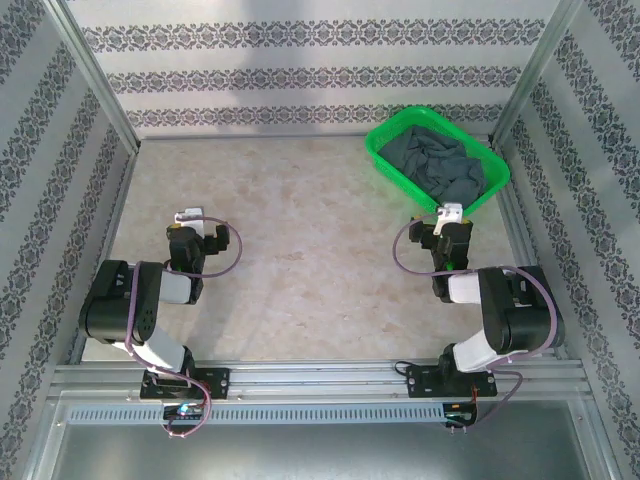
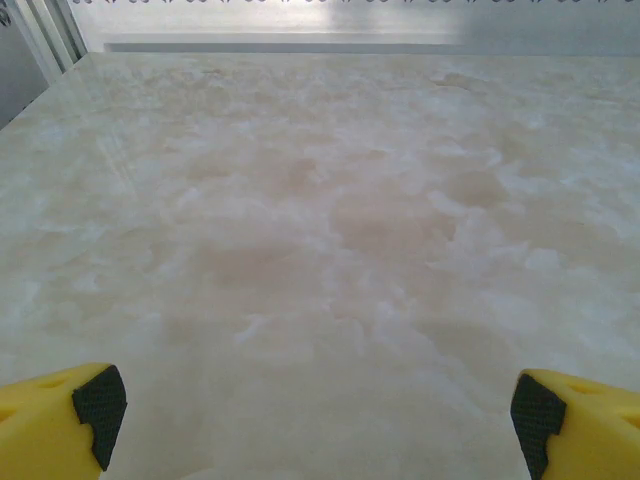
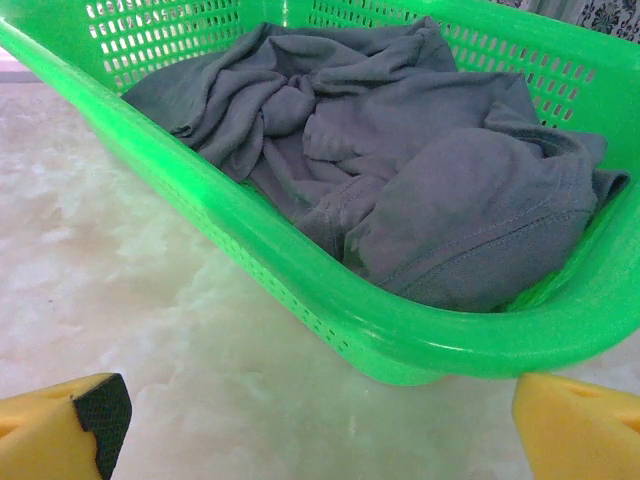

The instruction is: Fold and stack the t-shirts

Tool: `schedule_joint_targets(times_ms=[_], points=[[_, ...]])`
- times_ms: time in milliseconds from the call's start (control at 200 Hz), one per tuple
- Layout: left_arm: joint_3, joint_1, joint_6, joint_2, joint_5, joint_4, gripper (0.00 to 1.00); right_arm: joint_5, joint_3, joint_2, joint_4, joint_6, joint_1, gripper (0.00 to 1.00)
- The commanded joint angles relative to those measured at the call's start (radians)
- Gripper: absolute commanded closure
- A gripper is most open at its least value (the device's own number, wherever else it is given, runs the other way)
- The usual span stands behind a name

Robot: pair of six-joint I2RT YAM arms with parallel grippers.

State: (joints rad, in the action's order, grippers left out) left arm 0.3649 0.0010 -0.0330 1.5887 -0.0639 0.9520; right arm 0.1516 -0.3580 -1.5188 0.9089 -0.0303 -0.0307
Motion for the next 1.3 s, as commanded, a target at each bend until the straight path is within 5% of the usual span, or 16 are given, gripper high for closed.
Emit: schedule_joint_targets(times_ms=[0,764,854,954,1044,1094,1154,1249,1294], points=[[0.009,-0.005,0.010,-0.006,-0.017,0.001,0.00,0.016,-0.009,0.003,0.030,-0.017,-0.009,0.02],[-0.071,-0.005,0.013,-0.009,-0.004,0.152,0.00,-0.009,0.008,0.015,0.067,-0.016,-0.005,0.02],[-0.128,-0.045,0.030,-0.053,-0.125,0.246,0.00,0.089,0.063,0.098,0.082,0.024,-0.053,0.02],[-0.104,-0.146,0.092,-0.270,-0.302,0.033,0.00,0.253,0.024,0.312,-0.104,0.079,-0.162,0.02],[0.048,-0.207,-0.001,-0.494,-0.422,-0.370,0.00,0.305,-0.191,0.488,-0.508,-0.104,-0.208,0.02],[0.215,-0.208,-0.203,-0.565,-0.429,-0.750,0.00,0.160,-0.381,0.500,-0.863,-0.260,-0.171,0.02],[0.391,-0.183,-0.403,-0.598,-0.302,-1.096,0.00,-0.167,-0.527,0.436,-1.022,-0.442,-0.057,0.02],[0.376,-0.039,-0.654,-0.568,0.046,-0.949,0.00,-0.561,-0.581,0.312,-0.952,-0.666,0.086,0.02],[0.394,-0.013,-0.734,-0.520,0.108,-0.938,0.00,-0.610,-0.596,0.265,-0.893,-0.709,0.120,0.02]])
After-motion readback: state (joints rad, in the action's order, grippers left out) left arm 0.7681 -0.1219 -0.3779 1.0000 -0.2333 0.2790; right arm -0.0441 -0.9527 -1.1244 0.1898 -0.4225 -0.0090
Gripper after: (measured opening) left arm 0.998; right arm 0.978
